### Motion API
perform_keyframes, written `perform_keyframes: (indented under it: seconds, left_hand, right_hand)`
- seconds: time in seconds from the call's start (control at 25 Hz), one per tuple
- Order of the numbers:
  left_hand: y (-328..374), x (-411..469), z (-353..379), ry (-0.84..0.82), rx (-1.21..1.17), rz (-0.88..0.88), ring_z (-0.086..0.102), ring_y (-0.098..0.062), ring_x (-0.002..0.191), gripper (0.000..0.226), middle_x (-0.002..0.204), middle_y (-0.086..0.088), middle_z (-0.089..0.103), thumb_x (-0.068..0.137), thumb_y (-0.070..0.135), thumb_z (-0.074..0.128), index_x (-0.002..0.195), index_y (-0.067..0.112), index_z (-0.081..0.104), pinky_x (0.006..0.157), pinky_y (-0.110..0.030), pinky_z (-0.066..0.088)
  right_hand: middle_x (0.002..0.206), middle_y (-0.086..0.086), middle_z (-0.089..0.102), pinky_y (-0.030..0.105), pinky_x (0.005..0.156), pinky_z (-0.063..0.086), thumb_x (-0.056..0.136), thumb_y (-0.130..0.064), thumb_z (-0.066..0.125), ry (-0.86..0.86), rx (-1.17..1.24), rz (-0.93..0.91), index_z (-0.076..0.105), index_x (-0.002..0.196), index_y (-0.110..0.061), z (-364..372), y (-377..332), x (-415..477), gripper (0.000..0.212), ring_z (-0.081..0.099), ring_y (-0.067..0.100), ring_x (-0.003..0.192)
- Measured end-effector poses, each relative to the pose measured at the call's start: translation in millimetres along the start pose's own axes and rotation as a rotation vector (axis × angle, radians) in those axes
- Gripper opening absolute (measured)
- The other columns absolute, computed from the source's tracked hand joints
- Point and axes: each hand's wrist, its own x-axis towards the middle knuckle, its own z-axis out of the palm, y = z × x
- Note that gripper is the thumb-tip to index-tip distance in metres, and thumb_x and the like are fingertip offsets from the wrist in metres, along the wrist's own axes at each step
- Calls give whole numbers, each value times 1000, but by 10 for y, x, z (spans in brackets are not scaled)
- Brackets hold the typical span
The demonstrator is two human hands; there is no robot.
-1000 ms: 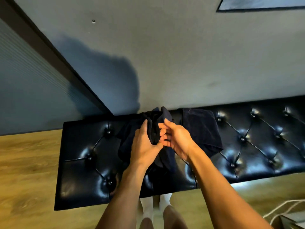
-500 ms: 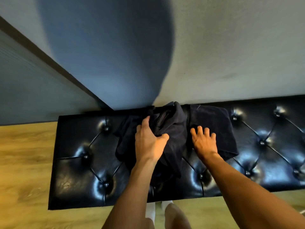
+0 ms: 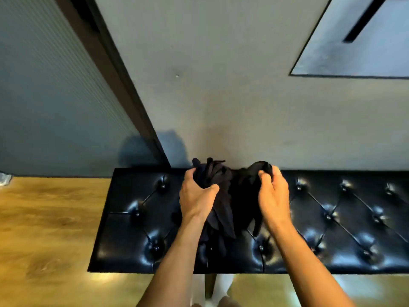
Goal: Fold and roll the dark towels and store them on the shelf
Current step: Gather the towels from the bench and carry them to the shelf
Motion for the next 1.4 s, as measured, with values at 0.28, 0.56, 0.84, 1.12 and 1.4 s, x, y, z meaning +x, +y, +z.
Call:
perform_keyframes:
  seconds: [0.28, 0.56, 0.84, 1.12, 1.4]
  left_hand:
    - [558, -1171, -1321, 241, -155, 372, 63, -14, 103, 65, 110, 5, 67, 66, 26, 71, 128, 29, 54, 93, -28, 48]
    - [124, -2528, -2265, 688, -278, 484, 60, -6, 111, 54, 115, 11, 67, 71, 44, 64, 124, 40, 55, 100, -37, 48]
    - [-834, -4490, -2941, 1048, -70, 370, 40, -6, 124, 62, 134, 9, 50, 83, 71, 16, 136, 49, 41, 106, -29, 32]
    - [-2373, -6442, -3307, 1510, 210, 12, 45, -16, 117, 62, 131, 9, 50, 88, 72, 6, 136, 48, 36, 97, -35, 39]
    - [-4080, -8931, -3077, 1865, -42, -126, 61, -19, 107, 58, 110, 0, 64, 85, 75, 33, 129, 42, 51, 93, -45, 49]
  right_hand:
    - [105, -4, 64, 33, 97, 47, 94, -29, 60, -423, 141, -267, 69, 106, -16, 188, -1362, -1370, 19, 61, 6, 102]
    - [128, -4, 57, 46, 107, 37, 88, -59, 38, -854, 174, -650, 54, 130, -18, 163, -1891, -2618, 61, 49, 16, 125]
    - [144, -16, 41, 28, 114, 28, 83, -78, 27, -1444, 294, -822, 34, 146, -32, -374, -2128, -4601, 79, 34, -2, 135]
    - [125, -31, 34, -12, 81, 20, 95, -62, 30, -1977, 341, -759, 27, 137, -42, -1221, -1935, -6859, 46, 26, -43, 98]
    - [133, 1, 48, 42, 108, 39, 72, -71, 41, -2361, 214, -835, 42, 138, -28, -2550, -1068, -9337, 80, 49, 12, 124]
